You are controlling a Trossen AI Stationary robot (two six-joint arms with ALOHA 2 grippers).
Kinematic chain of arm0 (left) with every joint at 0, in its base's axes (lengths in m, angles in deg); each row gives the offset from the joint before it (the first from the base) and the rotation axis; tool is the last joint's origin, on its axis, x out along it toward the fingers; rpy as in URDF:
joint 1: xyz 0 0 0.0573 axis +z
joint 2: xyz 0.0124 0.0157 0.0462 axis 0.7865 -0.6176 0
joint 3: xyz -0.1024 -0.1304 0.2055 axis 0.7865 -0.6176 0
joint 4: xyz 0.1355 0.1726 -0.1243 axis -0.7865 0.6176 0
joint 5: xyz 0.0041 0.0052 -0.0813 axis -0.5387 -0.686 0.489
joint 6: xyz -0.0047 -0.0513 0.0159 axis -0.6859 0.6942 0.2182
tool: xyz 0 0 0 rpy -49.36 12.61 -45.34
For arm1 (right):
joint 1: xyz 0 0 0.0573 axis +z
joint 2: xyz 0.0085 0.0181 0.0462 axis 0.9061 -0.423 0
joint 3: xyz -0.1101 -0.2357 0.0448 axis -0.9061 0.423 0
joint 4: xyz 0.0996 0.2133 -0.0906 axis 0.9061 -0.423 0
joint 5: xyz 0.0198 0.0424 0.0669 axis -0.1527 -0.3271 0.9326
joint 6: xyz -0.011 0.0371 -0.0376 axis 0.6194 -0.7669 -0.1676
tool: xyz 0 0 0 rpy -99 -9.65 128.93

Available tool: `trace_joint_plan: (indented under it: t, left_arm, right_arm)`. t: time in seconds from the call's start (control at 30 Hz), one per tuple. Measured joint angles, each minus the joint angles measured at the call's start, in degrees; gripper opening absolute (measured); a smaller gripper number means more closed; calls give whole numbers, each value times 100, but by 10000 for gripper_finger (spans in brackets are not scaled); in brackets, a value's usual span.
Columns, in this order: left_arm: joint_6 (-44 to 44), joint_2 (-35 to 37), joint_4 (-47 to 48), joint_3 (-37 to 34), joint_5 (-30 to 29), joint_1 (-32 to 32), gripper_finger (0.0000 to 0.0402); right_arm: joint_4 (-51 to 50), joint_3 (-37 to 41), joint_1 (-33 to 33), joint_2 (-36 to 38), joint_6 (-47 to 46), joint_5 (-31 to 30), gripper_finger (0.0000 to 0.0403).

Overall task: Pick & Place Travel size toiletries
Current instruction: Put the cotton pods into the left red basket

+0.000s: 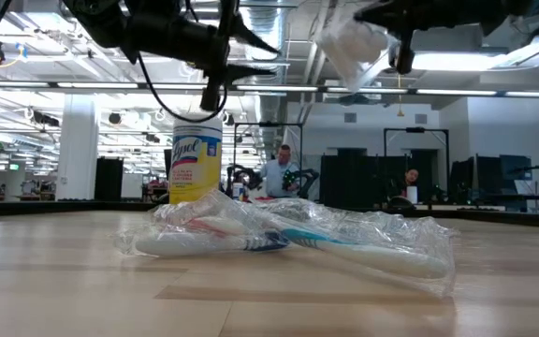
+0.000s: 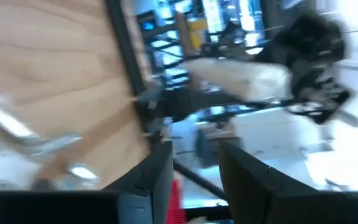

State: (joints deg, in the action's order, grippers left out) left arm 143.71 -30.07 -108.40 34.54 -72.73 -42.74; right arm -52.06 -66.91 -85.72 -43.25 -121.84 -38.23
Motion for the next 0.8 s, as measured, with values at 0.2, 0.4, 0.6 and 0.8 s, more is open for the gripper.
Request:
trace_joint_plan:
  t: [0.2, 0.4, 0.6, 0.8]
  left_arm:
    - [555, 0, -254, 0, 527, -8, 123]
    - [844, 0, -370, 0, 870, -182, 123]
    - [1400, 0, -409, 0, 873, -457, 118]
    - [2067, 0, -435, 0, 1017, -654, 118]
  right_arm:
    - [-2, 0, 337, 37, 201, -86, 0]
    - [5, 0, 719, 37, 498, -396, 0]
    - [213, 0, 1094, 37, 946, -566, 0]
    - [639, 0, 1470, 34, 1405, -766, 0]
